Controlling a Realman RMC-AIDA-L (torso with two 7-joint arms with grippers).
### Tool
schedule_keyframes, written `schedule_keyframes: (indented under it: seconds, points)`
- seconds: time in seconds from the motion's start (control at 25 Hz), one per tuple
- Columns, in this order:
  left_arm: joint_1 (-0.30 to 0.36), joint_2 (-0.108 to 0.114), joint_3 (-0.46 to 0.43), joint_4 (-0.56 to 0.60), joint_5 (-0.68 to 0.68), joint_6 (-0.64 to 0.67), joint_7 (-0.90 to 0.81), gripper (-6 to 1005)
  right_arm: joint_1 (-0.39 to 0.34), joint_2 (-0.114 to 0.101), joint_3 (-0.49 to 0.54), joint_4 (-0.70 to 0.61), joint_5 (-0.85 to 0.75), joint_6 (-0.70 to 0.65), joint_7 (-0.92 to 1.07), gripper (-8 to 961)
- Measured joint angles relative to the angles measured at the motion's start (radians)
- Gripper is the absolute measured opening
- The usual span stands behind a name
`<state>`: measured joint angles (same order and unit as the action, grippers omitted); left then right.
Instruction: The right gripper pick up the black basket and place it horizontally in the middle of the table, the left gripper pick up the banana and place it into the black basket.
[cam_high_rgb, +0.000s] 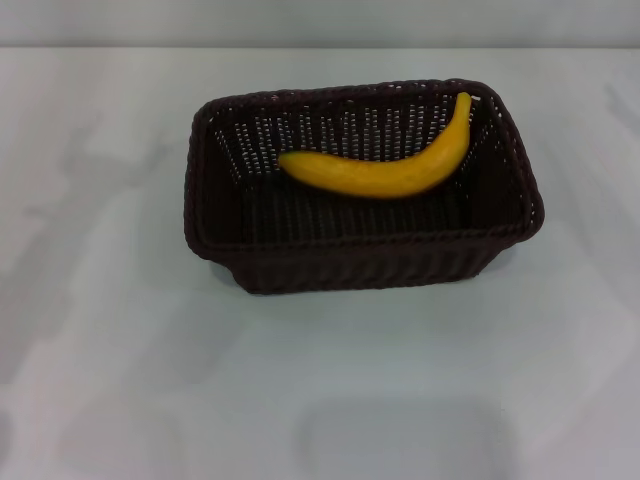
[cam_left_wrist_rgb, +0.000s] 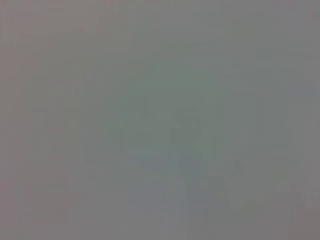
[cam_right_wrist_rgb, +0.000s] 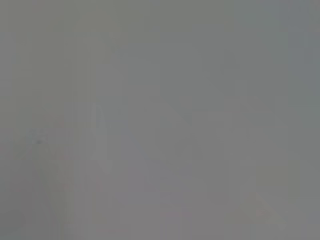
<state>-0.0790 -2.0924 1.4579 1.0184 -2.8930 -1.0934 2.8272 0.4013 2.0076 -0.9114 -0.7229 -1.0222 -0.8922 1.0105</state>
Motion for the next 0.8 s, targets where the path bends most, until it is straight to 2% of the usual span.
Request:
schedule_keyframes:
  seconds: [0.28,0.8]
  points:
    - [-0.026,0.000,-0.121,-0.013,0.005,0.138,0.000,886,0.001,0.000,0.005,0.003,0.009,0.001,-0.002,824]
    - [-0.044,0.002,-0.222,-0.018,0.048,0.340,0.003,886,-0.005,0.000,0.007,0.052,0.056,-0.015,-0.007,824]
